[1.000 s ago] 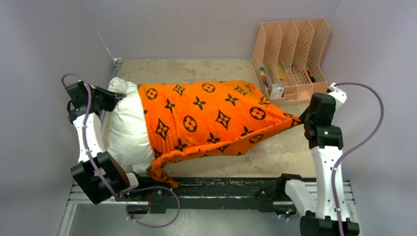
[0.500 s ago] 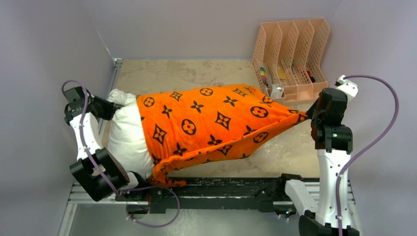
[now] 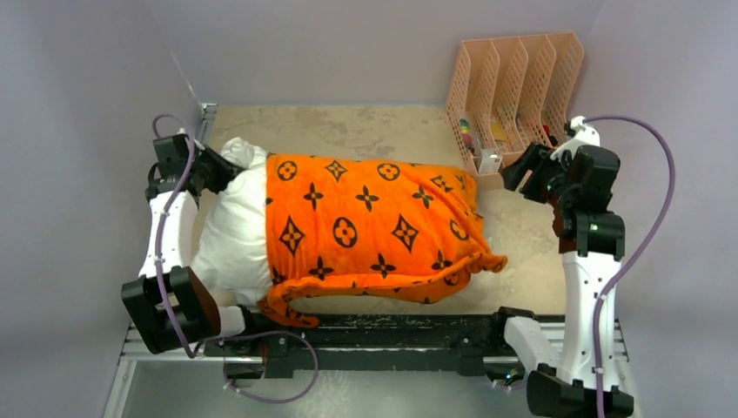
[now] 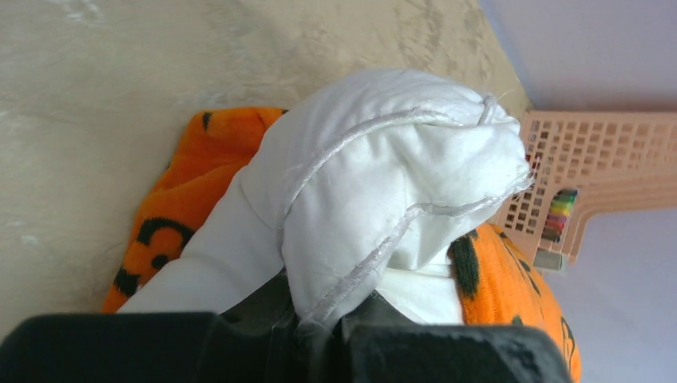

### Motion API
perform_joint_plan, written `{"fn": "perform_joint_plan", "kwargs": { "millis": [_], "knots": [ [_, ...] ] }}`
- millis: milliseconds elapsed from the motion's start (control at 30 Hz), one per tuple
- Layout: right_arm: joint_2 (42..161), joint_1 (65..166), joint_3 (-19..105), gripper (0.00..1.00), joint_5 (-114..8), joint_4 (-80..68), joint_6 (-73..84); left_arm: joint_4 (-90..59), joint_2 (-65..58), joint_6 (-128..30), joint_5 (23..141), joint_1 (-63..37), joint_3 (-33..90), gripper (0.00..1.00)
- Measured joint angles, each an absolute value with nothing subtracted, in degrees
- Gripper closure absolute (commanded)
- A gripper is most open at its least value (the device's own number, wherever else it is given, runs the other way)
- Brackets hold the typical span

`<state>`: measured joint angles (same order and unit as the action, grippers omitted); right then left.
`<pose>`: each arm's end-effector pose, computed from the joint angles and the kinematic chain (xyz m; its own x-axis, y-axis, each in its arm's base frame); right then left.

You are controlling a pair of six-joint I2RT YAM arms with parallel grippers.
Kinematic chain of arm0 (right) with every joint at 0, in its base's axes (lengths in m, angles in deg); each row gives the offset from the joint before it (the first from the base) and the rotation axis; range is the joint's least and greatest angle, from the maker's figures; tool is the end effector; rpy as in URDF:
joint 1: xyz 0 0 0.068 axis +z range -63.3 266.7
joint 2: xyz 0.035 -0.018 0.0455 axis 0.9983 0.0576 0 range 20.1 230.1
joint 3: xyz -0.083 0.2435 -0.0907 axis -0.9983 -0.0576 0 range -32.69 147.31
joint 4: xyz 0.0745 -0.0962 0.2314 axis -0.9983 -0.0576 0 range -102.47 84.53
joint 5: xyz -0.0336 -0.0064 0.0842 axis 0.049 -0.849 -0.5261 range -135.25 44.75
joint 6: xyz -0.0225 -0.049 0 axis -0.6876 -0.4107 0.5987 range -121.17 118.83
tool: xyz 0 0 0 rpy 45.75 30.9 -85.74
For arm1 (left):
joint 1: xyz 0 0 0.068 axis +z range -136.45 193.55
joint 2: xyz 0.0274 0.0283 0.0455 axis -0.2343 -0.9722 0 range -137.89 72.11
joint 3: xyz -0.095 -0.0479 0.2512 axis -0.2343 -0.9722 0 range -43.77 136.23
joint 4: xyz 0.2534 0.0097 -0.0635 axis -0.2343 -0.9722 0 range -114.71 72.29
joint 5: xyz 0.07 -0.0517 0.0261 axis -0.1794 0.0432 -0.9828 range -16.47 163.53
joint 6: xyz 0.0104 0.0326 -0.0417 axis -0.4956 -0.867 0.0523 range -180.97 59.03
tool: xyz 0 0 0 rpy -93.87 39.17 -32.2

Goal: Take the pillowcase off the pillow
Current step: Remove the pillow from the pillowcase.

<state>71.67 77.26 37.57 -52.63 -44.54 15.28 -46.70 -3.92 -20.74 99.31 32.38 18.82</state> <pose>0.1696 -0.0236 0.4176 -0.3170 0.3375 -0.8864 0.1394 0.9410 0.3084 0.2763 0.0779 0.2995 -0.4960 -0.7837 -0.3739 -0.4024 0.5891 -0.7008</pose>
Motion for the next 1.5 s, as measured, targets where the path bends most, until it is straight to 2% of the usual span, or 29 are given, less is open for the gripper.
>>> {"fn": "perform_joint_plan", "kwargs": {
  "millis": [133,200,300,400,433,567,667,700,933,1033,1133,1233,1267,1333,1400,1467,1500],
  "knots": [
    [75.19,79.89,39.21,0.25,-64.67,-39.91,16.70,-44.64,-3.42,-21.64,99.83,28.79,18.82,1.00],
    [78.97,87.58,40.63,0.23,-63.99,-39.25,16.96,-44.08,-3.42,-22.71,99.92,26.85,18.84,1.00],
    [88.59,100.74,45.81,0.13,-63.64,-38.64,16.68,-43.75,-3.29,-24.79,100.42,23.85,19.12,1.00],
    [95.91,104.19,45.52,0.10,-62.26,-37.11,16.87,-44.34,-1.82,-26.78,101.43,22.02,19.15,1.00],
    [97.09,104.17,43.75,0.14,-61.15,-36.47,17.02,-44.86,-0.97,-27.41,101.62,21.73,19.15,1.00],
    [99.17,103.41,39.16,0.48,-59.20,-36.98,16.37,-46.17,1.83,-28.61,101.99,21.56,19.15,1.00],
    [99.15,103.41,38.31,0.93,-59.34,-35.56,15.08,-46.59,2.13,-28.90,101.78,21.38,19.15,1.00],
    [98.27,103.41,37.15,1.00,-59.51,-34.70,14.88,-46.70,2.13,-28.94,101.54,21.38,19.15,1.00],
    [88.48,101.72,32.43,1.00,-51.86,-34.09,17.88,-49.63,2.35,-28.48,96.38,21.58,19.82,1.00],
    [85.07,91.32,32.45,1.00,-51.27,-35.77,18.45,-51.77,3.58,-26.91,99.09,26.43,20.26,1.00],
    [83.76,78.07,32.43,1.00,-44.08,-37.26,18.73,-56.93,3.97,-26.69,100.22,33.67,21.83,1.00],
    [82.10,74.88,31.80,1.00,-39.14,-38.83,20.26,-57.80,3.97,-26.51,96.71,38.08,22.56,1.00],
    [81.44,74.99,31.54,0.96,-38.31,-39.25,20.43,-57.80,3.97,-26.56,95.66,38.83,22.80,1.00],
    [80.17,75.06,31.16,0.67,-38.77,-39.67,20.50,-57.63,3.82,-26.56,95.87,39.61,23.47,1.00],
    [79.28,74.84,30.97,0.44,-43.53,-38.70,20.87,-56.21,3.62,-26.38,97.93,39.59,23.63,1.00],
    [79.30,74.69,30.31,0.30,-49.83,-36.87,21.99,-54.83,3.51,-26.25,99.76,39.02,23.63,1.00],
    [79.47,74.69,29.63,0.28,-52.89,-35.64,22.12,-54.35,3.51,-26.80,100.40,38.37,23.63,1.00]
  ]
}}
